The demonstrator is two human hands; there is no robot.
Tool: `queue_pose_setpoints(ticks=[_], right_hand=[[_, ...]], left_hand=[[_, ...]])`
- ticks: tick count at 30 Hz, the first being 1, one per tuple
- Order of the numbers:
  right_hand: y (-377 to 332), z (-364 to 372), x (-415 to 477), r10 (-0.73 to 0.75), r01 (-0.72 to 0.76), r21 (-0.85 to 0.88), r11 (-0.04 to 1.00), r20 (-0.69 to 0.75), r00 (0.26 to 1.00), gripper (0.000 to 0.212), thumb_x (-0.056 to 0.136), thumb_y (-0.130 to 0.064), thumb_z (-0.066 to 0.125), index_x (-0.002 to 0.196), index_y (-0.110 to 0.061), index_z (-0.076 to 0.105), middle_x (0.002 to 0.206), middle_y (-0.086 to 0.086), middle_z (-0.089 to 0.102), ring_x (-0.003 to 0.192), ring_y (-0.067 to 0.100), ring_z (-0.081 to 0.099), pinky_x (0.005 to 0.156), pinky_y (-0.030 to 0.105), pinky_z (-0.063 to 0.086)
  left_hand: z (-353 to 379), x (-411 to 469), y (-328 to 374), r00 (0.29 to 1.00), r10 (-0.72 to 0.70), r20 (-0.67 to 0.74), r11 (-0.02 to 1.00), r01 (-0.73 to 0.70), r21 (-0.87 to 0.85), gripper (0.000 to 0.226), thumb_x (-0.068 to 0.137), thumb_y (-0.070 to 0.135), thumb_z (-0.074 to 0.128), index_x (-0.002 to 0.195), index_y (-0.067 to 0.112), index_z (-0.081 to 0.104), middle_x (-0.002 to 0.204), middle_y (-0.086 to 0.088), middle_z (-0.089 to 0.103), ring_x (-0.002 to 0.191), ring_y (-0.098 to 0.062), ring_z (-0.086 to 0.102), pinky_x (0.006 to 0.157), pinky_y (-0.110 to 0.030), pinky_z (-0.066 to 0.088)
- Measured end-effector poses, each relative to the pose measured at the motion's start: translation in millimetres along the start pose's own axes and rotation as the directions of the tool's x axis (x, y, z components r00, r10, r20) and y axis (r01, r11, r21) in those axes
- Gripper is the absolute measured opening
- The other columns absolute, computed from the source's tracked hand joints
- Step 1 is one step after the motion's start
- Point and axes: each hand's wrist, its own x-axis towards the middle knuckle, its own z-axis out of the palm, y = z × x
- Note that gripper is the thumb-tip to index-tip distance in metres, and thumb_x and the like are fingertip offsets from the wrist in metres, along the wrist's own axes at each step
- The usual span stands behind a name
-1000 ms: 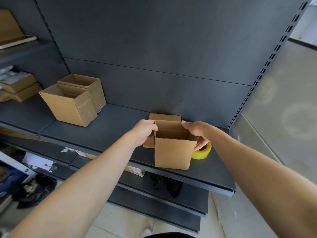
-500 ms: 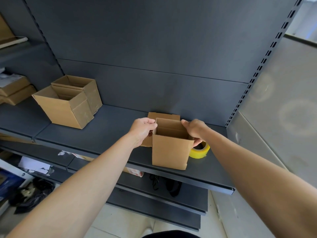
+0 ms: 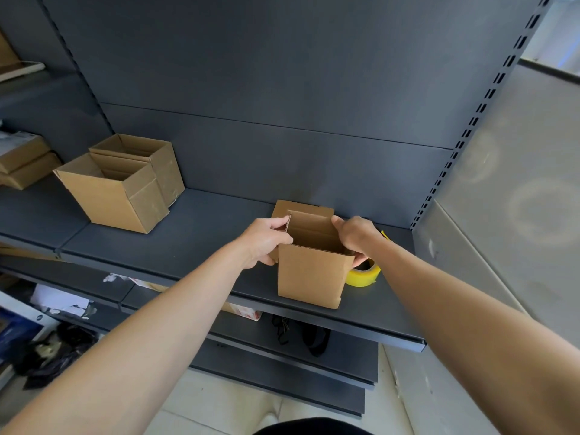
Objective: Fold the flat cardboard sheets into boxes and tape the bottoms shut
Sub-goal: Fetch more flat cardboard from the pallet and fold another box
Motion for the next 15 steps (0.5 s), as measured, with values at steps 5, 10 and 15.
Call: queue_pose_setpoints(ticks=[5, 10, 15], right_hand=[[-2, -1, -5, 0.043, -0.046, 0.066, 0.997, 0.037, 0.998, 0.051, 0.096, -0.056, 0.034, 0.116, -0.010, 0.044, 0.079, 0.016, 0.050, 0.041, 0.033, 0.064, 0.039, 0.034, 0.054], [-2, -6, -14, 0.103, -0.143, 0.208, 0.968, 0.191, 0.976, 0.066, 0.096, -0.059, 0.032, 0.120, -0.001, 0.050, 0.094, 0.025, 0.067, 0.070, 0.035, 0.072, 0.064, 0.042, 0.061], [10, -20, -18, 0.012, -0.196, 0.409, 0.891, 0.410, 0.912, 0.060, 0.095, -0.050, 0.047, 0.136, -0.007, 0.042, 0.121, 0.024, 0.059, 0.088, 0.040, 0.069, 0.074, 0.047, 0.059]], left_hand=[[-9, -1, 2, 0.981, -0.089, 0.174, 0.984, 0.059, 0.171, 0.056, 0.095, 0.025, 0.054, 0.145, 0.036, 0.031, 0.156, -0.004, 0.022, 0.144, -0.033, 0.016, 0.107, -0.060, 0.031], [-4, 3, -2, 0.973, -0.142, 0.179, 0.970, 0.101, 0.222, 0.053, 0.099, 0.029, 0.045, 0.148, 0.036, 0.026, 0.159, 0.005, 0.011, 0.144, -0.028, 0.015, 0.110, -0.055, 0.029], [8, 4, -10, 0.981, -0.136, 0.140, 0.969, 0.103, 0.225, 0.057, 0.097, 0.037, 0.047, 0.147, 0.036, 0.021, 0.157, 0.006, 0.011, 0.140, -0.024, 0.023, 0.107, -0.048, 0.031]])
